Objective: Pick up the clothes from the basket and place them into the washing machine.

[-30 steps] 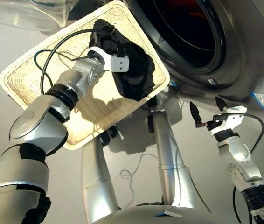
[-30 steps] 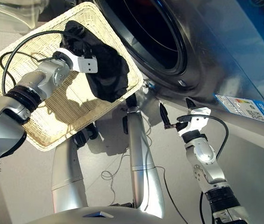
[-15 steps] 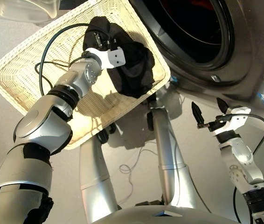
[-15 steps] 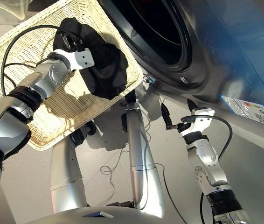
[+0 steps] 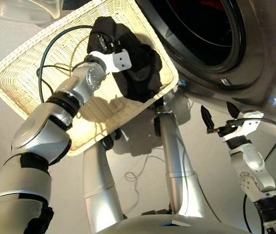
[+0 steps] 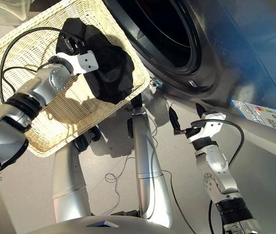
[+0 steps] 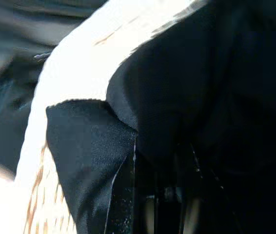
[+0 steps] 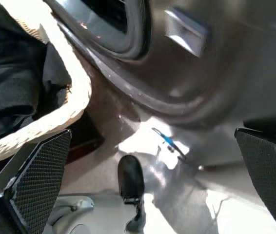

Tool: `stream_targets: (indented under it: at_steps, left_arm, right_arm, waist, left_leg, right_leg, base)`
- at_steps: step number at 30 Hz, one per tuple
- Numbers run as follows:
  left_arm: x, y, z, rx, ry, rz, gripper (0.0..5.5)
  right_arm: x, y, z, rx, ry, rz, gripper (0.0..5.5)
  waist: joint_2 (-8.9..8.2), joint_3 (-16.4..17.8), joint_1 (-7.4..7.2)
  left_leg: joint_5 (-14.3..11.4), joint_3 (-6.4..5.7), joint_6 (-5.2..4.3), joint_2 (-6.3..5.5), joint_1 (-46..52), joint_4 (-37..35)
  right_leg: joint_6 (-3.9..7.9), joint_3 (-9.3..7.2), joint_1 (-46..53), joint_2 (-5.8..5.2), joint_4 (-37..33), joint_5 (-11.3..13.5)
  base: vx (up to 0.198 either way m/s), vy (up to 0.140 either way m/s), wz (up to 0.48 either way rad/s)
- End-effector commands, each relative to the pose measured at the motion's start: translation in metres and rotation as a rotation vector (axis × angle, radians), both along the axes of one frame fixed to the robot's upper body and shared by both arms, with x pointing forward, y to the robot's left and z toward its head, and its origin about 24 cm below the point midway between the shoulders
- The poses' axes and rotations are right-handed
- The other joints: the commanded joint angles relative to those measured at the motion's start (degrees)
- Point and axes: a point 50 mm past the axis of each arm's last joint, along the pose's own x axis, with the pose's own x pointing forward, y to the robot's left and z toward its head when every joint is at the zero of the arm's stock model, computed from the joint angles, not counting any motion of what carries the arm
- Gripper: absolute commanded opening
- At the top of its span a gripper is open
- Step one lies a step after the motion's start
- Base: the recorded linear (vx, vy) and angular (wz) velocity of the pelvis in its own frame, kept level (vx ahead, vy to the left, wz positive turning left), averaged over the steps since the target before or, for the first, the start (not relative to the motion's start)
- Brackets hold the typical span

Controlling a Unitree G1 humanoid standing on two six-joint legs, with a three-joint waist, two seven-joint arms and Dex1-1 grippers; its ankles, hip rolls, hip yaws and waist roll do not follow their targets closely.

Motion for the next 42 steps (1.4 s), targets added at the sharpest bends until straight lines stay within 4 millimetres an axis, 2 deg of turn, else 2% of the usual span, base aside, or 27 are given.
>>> stream_targets:
  at_steps: [1,2,7,13,17,21,26,35,42]
  left_arm:
    - [-0.024,0.004,-0.005,-0.144,-0.080,-0.084,0.00]
    - [-0.025,0.006,-0.005,-0.145,-0.079,-0.080,0.00]
    - [-0.059,0.005,0.009,-0.248,-0.177,-0.200,0.00]
    - [-0.088,-0.002,0.030,-0.320,-0.250,-0.348,0.00]
    - [-0.101,-0.012,0.044,-0.387,-0.288,-0.452,0.00]
    - [-0.114,-0.021,0.059,-0.484,-0.301,-0.574,0.00]
    - [-0.127,-0.033,0.078,-0.549,-0.291,-0.726,0.00]
    - [-0.153,-0.070,0.101,-0.593,-0.276,-1.006,0.00]
    - [-0.175,-0.099,0.121,-0.611,-0.302,-1.212,0.00]
  right_arm:
    - [-0.002,0.007,0.051,-0.085,-0.305,-0.048,5.50]
    - [-0.002,0.008,0.050,-0.087,-0.304,-0.045,5.50]
    - [0.004,0.020,0.071,-0.368,-0.417,-0.006,5.50]
    - [0.016,0.034,0.078,-0.580,-0.469,0.052,5.50]
    - [0.029,0.056,0.092,-0.743,-0.582,0.099,5.50]
    - [0.033,0.081,0.110,-0.862,-0.721,0.166,5.50]
    - [0.034,0.104,0.126,-0.978,-0.827,0.254,5.50]
    - [0.050,0.119,0.119,-0.914,-0.726,0.315,5.50]
    - [0.082,0.115,0.079,-0.838,-0.449,0.253,5.50]
  waist:
    - [1.82,-0.4,1.45]
    - [1.82,-0.5,1.23]
    - [1.93,-0.8,3.11]
    - [2.20,-1.1,4.84]
    - [2.40,-1.3,6.05]
    - [2.56,-1.9,7.12]
    - [2.77,-2.6,7.84]
    - [2.93,-3.3,8.56]
    - [3.36,-3.8,8.78]
  left_leg:
    - [2.9,-2.77,2.61,-1.80,-2.2,-0.2]
    - [2.9,-2.76,2.61,-1.80,-2.1,-0.2]
    - [2.9,-3.08,2.64,-2.47,-1.5,-0.5]
    - [3.3,-3.34,2.60,-3.16,-0.9,-0.9]
    - [3.5,-3.39,2.66,-3.48,-0.7,-1.2]
    - [3.5,-3.48,2.78,-3.61,-0.7,-1.1]
    - [3.8,-3.98,2.74,-3.74,-1.1,-0.8]
    - [3.9,-4.19,2.91,-3.69,-1.8,-0.6]
    - [4.2,-4.14,2.92,-3.83,-1.9,-0.6]
  right_leg:
    - [-2.53,-1.75,3.1,-2.39,2.4,-2.5]
    - [-2.53,-1.75,3.2,-2.39,2.4,-2.5]
    - [-2.63,-1.85,4.1,-2.84,2.6,-2.7]
    - [-2.78,-1.80,4.7,-3.46,2.7,-2.6]
    - [-2.82,-1.60,4.9,-3.65,2.8,-2.4]
    - [-2.88,-1.46,4.8,-3.82,3.1,-2.3]
    - [-2.96,-1.21,4.4,-4.10,3.8,-2.3]
    - [-2.97,-1.18,4.0,-4.56,3.8,-2.1]
    - [-3.14,-1.32,4.0,-4.70,3.9,-2.2]
  base:
    - [0.000,0.000,0.000]
    - [0.000,0.000,0.000]
    - [0.000,0.000,0.000]
    - [0.000,0.000,0.000]
    - [0.000,0.000,0.000]
    - [0.000,0.000,0.000]
    - [0.000,0.000,0.000]
    - [0.000,0.000,0.000]
    - [0.000,0.000,0.000]
